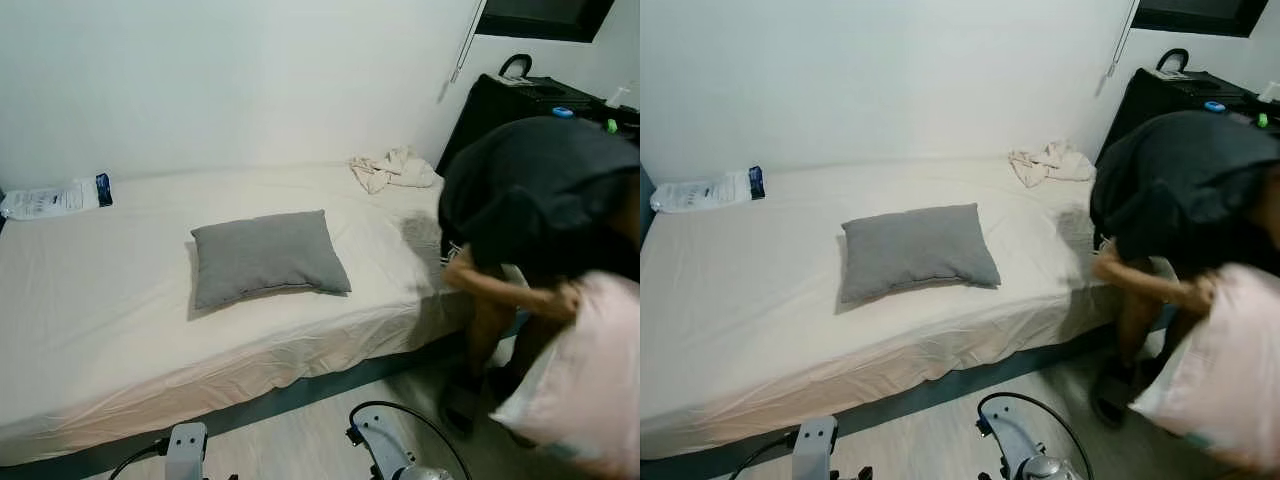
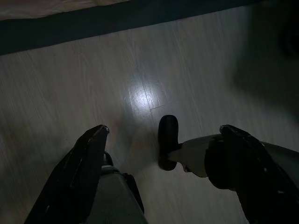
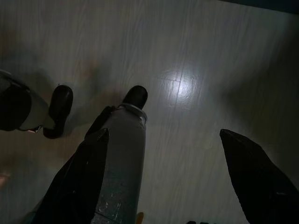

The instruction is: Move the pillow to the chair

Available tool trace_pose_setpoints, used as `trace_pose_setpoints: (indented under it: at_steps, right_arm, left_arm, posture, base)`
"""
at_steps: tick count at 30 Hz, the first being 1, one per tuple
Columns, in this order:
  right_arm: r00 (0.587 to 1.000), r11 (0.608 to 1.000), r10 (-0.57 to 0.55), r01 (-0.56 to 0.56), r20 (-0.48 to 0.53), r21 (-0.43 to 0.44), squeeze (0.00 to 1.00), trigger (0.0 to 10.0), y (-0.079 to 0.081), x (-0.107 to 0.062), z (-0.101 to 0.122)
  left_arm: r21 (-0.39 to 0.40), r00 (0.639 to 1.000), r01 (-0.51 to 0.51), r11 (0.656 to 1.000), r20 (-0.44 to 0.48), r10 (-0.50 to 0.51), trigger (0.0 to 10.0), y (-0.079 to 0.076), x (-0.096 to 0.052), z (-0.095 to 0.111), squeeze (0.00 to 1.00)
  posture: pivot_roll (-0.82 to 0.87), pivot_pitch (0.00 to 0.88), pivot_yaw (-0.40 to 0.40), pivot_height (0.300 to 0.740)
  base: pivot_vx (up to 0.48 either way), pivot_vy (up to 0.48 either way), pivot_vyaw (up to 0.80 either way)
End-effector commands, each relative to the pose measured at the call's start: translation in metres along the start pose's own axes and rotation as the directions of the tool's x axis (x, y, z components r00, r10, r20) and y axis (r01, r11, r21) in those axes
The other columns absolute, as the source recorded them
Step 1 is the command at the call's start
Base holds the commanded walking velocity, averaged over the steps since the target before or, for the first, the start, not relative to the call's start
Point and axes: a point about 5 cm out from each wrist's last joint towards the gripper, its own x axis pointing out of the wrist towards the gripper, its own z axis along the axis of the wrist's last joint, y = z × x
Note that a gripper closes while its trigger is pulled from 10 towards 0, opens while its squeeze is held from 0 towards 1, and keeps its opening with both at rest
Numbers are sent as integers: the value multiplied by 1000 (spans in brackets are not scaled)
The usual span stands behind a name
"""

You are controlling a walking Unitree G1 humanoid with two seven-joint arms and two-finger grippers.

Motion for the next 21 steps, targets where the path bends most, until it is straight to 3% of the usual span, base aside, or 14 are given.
trace_pose_setpoints:
  at_steps: [1, 8, 16, 21]
  right_arm:
    - [1000, 1000, -11, 11, 2, -3, 0, 10000, -3, 0, 3]
    - [1000, 1000, -25, 25, 4, -3, 0, 10000, -5, -1, 2]
    - [999, 999, -36, 35, 9, 8, 0, 10000, -6, -1, 1]
    - [999, 999, -41, 41, 19, 23, 0, 10000, -10, -3, -1]
  left_arm:
    - [-12, 1000, 7, 1000, -1, -7, 10000, -5, 0, -2, 0]
    - [-9, 1000, 19, 1000, -1, -19, 10000, -8, 1, -2, 0]
    - [0, 1000, 27, 1000, 6, -27, 10000, -10, 2, 0, 0]
    - [4, 1000, 16, 1000, 19, -16, 10000, -10, 2, 2, 0]
  posture:
    - [97, 0, -140, 733]
    - [91, 7, -147, 733]
    - [85, 15, -151, 733]
    - [82, 23, -153, 733]
  base:
    - [0, 0, 0]
    - [0, 0, 0]
    - [0, 0, -780]
    - [0, 0, 0]
